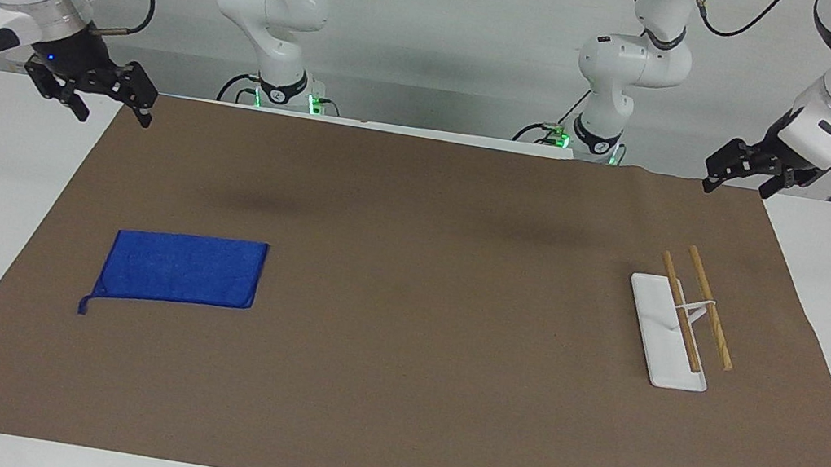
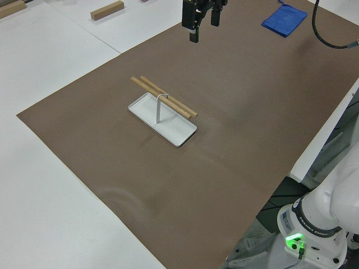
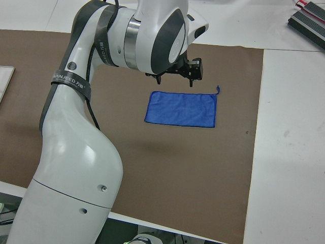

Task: Right arm passes towel to left arm to hang
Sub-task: 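Move the right gripper down onto the blue towel's corner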

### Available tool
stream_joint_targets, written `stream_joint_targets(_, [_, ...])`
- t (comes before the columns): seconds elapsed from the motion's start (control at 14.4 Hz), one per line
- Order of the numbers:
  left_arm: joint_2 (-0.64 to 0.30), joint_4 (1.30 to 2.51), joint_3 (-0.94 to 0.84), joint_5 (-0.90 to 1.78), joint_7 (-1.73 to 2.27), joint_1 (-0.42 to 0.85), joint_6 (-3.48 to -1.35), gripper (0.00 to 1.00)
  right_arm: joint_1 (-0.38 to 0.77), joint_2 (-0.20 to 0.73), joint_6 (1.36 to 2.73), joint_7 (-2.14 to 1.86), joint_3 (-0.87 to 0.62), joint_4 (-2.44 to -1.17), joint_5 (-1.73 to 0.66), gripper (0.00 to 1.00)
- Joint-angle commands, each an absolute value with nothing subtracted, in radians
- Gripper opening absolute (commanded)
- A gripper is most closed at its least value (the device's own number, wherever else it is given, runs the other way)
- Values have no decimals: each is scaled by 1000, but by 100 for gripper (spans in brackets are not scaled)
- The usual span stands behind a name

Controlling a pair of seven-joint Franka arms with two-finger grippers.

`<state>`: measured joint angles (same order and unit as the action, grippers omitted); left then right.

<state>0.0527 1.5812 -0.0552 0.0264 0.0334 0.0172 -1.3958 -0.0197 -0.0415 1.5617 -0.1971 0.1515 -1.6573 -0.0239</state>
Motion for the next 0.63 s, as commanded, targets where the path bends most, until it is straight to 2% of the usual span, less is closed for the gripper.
stream_joint_targets(0.0, [69, 1603, -51, 37, 28, 14, -1404, 100, -28, -46, 1555, -232, 147, -1666, -11, 99])
stream_joint_targets(0.28, [69, 1603, -51, 37, 28, 14, -1405, 100, -29, -40, 1569, -236, 144, -1669, -11, 99])
stream_joint_targets(0.35, [69, 1603, -51, 37, 26, 14, -1404, 100, -32, -34, 1603, -236, 144, -1702, -12, 99])
stream_joint_targets(0.56, [69, 1603, -51, 37, 28, 14, -1404, 100, -48, -32, 1835, -264, 138, -1866, -12, 99])
